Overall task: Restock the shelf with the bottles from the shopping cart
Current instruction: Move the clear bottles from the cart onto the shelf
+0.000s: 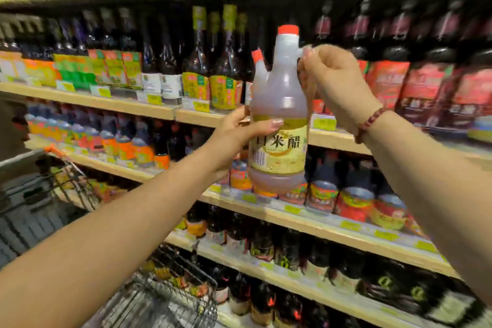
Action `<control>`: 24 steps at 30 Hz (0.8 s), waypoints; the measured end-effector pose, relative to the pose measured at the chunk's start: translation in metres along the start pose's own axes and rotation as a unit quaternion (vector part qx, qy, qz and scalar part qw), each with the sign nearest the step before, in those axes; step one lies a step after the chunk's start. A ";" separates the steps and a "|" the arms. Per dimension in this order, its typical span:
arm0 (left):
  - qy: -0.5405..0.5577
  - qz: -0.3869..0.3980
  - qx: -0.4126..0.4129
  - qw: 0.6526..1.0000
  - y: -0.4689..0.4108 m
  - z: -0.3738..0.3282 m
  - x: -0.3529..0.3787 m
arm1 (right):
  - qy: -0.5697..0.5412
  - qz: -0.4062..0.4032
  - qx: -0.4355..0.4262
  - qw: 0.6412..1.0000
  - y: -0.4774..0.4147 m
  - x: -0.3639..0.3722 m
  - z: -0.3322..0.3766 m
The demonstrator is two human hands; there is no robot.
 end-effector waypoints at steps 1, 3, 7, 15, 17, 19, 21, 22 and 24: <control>0.012 0.013 -0.006 1.000 -0.002 0.004 0.022 | 0.021 -0.015 -0.004 1.000 0.007 -0.023 -0.003; 0.027 0.041 -0.019 0.999 -0.001 0.013 0.069 | 0.056 -0.039 -0.002 0.998 0.026 -0.070 -0.010; 0.060 0.090 -0.052 0.993 0.009 0.042 0.166 | 0.086 -0.047 0.046 0.994 0.079 -0.163 -0.029; 0.118 0.154 -0.129 0.973 0.060 0.123 0.354 | 0.130 -0.050 0.194 0.971 0.242 -0.330 -0.086; 0.100 0.178 -0.148 0.968 0.076 0.141 0.392 | 0.137 -0.072 0.209 0.966 0.282 -0.358 -0.096; 0.099 0.190 -0.166 0.963 0.091 0.159 0.426 | 0.143 -0.091 0.224 0.960 0.315 -0.380 -0.104; 0.098 0.197 -0.186 0.958 0.104 0.176 0.456 | 0.139 -0.116 0.242 0.953 0.344 -0.401 -0.110; 0.093 0.205 -0.199 0.954 0.111 0.185 0.470 | 0.143 -0.126 0.249 0.950 0.357 -0.411 -0.113; 0.084 0.226 -0.221 0.945 0.121 0.202 0.495 | 0.147 -0.141 0.260 0.944 0.382 -0.429 -0.118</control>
Point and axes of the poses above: each hand's wrist, its own y-axis away from the middle knuckle, its own x-axis out of the palm, z = x × y, the point moved 4 cm from there along -y, towards the middle knuckle, and after that the axes turned 10 degrees about y, right-handed, at the moved point
